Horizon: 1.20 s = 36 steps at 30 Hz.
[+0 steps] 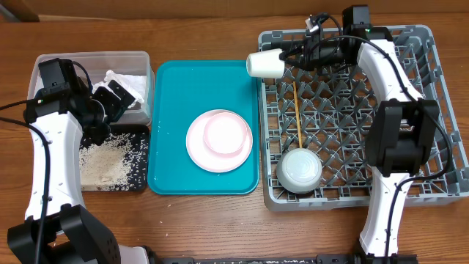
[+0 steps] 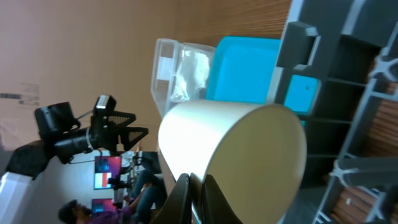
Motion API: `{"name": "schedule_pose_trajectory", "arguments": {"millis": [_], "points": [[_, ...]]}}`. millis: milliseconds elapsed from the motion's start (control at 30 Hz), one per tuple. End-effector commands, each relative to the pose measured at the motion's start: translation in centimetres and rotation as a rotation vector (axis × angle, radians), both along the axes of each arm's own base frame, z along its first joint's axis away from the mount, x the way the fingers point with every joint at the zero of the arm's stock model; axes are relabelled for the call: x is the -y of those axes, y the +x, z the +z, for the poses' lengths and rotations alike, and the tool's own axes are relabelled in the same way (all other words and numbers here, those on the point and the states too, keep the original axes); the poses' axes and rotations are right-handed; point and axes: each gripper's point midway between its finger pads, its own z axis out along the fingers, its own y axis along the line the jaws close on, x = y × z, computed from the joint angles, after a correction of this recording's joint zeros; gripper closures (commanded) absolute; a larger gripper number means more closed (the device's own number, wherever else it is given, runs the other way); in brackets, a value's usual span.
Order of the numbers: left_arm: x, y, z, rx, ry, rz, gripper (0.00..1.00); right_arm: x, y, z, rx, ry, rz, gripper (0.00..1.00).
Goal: Sort waste into correct bins and load items into the dishwasher
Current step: 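Lower the white cup upright into the rack, then open the right gripper and withdraw it from the cup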
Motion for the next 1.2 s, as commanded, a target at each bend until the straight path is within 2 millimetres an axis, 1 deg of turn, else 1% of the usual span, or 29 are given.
{"name": "schedule_pose_trajectory", "arguments": {"millis": [0,167,300,500,600,667,800,900,967,1000,1033,1100,1167], "points": [[-0.1,0.3,0.9,0.026,0.023,-0.015,0.00,2.1,0.5,-7.9,-0.068,-0.311,-0.075,0.96],[-0.1,0.3,0.9,0.026,0.023,-0.015,0.00,3.0,0.6,-8.9,-0.080,-0.384,-0.094,0.96],[-0.1,0.3,0.9,0.026,0.023,-0.015,0.00,3.2,0.2,-9.2,-0.099,-0.407,-0.096,0.96],[-0.1,0.3,0.9,0.026,0.023,-0.015,0.00,3.2,-0.4,-9.1,-0.128,-0.409,-0.090,0.96],[-0.1,0.3,0.9,0.026,0.023,-0.015,0.00,3.2,-0.6,-8.3,-0.126,-0.409,-0.091,0.96],[-0.1,0.3,0.9,0.026,0.023,-0.015,0.00,3.2,-0.6,-7.3,-0.110,-0.407,-0.094,0.96],[-0.1,0.3,0.9,0.026,0.023,-0.015,0.00,3.4,-0.5,-4.0,-0.046,-0.413,-0.111,0.96],[-0.1,0.3,0.9,0.026,0.023,-0.015,0.00,4.1,-0.4,-1.9,0.003,-0.479,-0.149,0.96],[-0.1,0.3,0.9,0.026,0.023,-0.015,0.00,4.6,-0.6,0.2,0.049,-0.549,-0.184,0.96],[-0.1,0.3,0.9,0.026,0.023,-0.015,0.00,4.7,-0.8,1.0,0.067,-0.574,-0.193,0.96],[-0.1,0.4,0.9,0.026,0.023,-0.016,0.00,4.8,-1.3,2.5,0.090,-0.628,-0.222,0.96],[-0.1,0.3,0.9,0.026,0.023,-0.015,0.00,4.5,-2.3,3.9,0.114,-0.673,-0.224,0.96],[-0.1,0.3,0.9,0.026,0.023,-0.015,0.00,3.8,-3.4,4.6,0.117,-0.711,-0.214,0.96]]}}
